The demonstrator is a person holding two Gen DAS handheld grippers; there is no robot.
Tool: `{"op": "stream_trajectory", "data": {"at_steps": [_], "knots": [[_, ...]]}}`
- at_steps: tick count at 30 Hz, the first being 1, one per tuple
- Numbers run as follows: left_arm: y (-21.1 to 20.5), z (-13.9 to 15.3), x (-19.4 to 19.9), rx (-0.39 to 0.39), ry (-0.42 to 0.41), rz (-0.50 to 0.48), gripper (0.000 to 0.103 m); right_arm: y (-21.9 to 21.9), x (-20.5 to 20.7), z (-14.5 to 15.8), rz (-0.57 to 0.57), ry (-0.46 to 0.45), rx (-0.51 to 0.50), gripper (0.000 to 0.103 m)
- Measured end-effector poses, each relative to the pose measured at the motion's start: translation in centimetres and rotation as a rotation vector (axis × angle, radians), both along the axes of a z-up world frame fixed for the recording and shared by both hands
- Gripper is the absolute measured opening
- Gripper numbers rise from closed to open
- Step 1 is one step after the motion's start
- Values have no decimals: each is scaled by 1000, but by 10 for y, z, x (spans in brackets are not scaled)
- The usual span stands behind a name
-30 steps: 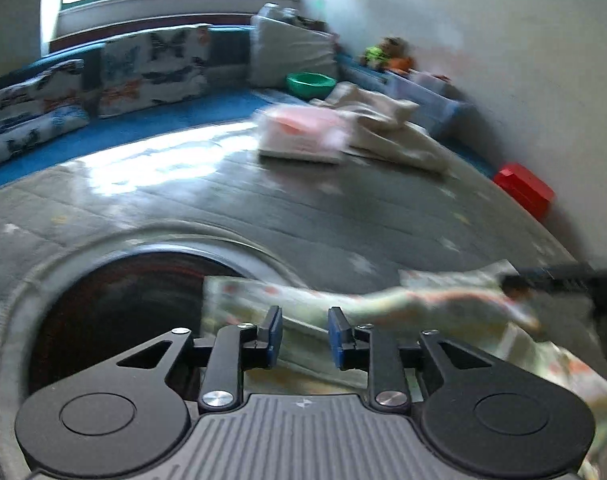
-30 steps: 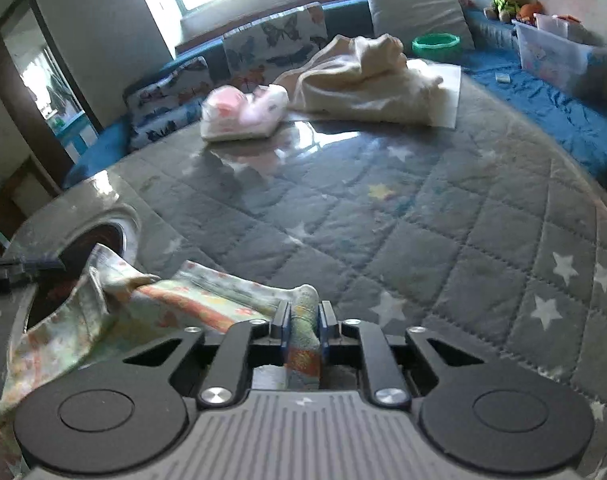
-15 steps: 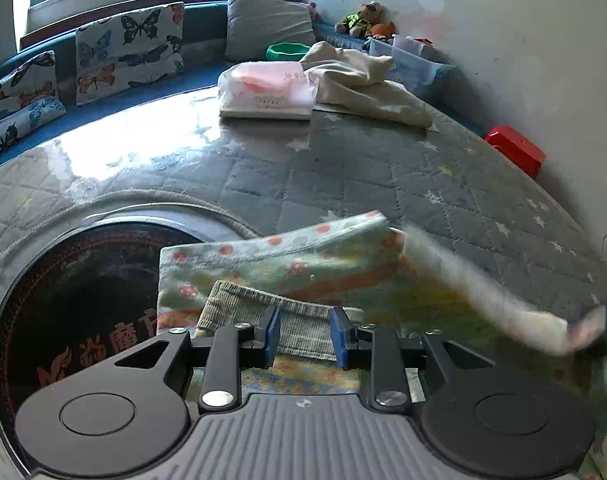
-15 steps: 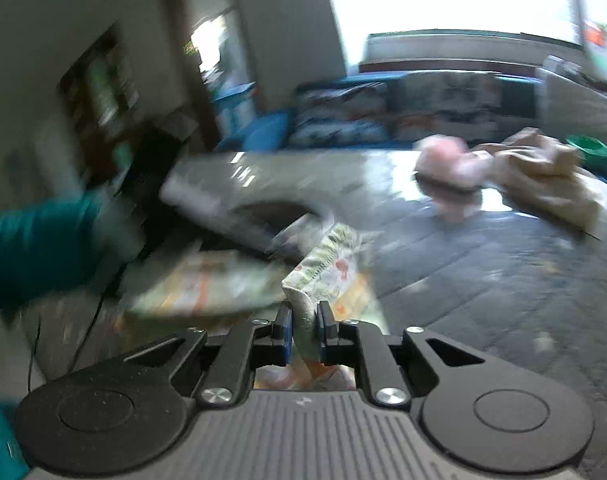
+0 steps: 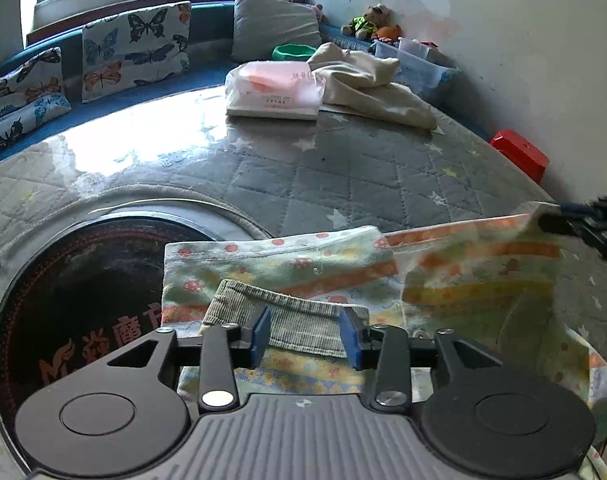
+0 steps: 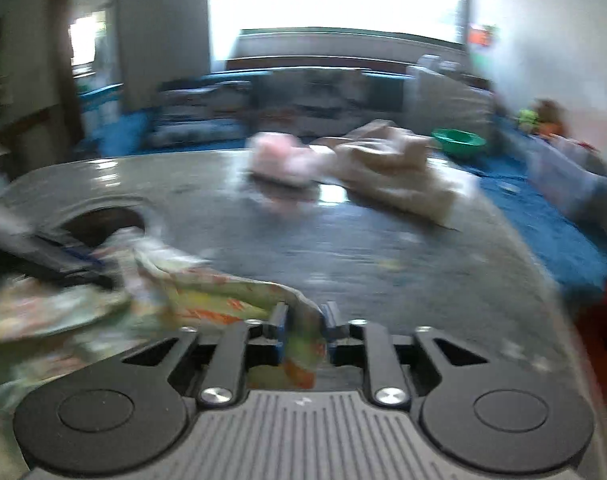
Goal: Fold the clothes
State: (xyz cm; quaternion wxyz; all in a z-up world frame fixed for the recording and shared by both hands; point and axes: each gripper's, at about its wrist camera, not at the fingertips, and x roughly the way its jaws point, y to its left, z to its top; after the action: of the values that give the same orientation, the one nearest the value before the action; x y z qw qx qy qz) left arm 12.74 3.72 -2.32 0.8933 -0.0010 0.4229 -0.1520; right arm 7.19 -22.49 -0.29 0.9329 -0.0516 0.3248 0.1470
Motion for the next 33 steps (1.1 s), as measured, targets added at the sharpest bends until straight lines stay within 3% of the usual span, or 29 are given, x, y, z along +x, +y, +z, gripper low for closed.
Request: {"op": "stream_trajectory", "data": {"at_steps": [2, 10, 15, 18, 28, 29, 33], "knots": [[-2, 4, -6, 2, -13, -9, 47, -2, 1, -1, -12, -7, -1, 23], [-8, 6, -37, 55, -39, -13, 54, 36, 11, -19, 163, 59, 28, 30], [-5, 2, -55, 95, -34, 12, 55, 52, 35, -42, 181, 126, -4, 32], [2, 3, -64, 105, -46, 50, 57, 56, 41, -49, 183, 120, -30, 36], [44, 3, -65, 107, -55, 234, 61, 50, 9, -22, 198, 108, 20, 50], [48, 2, -63, 108, -52, 240, 61, 50, 1, -18, 208, 102, 21, 55], [53, -3, -53, 114, -33, 229, 61, 54, -27, -8, 238, 88, 27, 56]]}}
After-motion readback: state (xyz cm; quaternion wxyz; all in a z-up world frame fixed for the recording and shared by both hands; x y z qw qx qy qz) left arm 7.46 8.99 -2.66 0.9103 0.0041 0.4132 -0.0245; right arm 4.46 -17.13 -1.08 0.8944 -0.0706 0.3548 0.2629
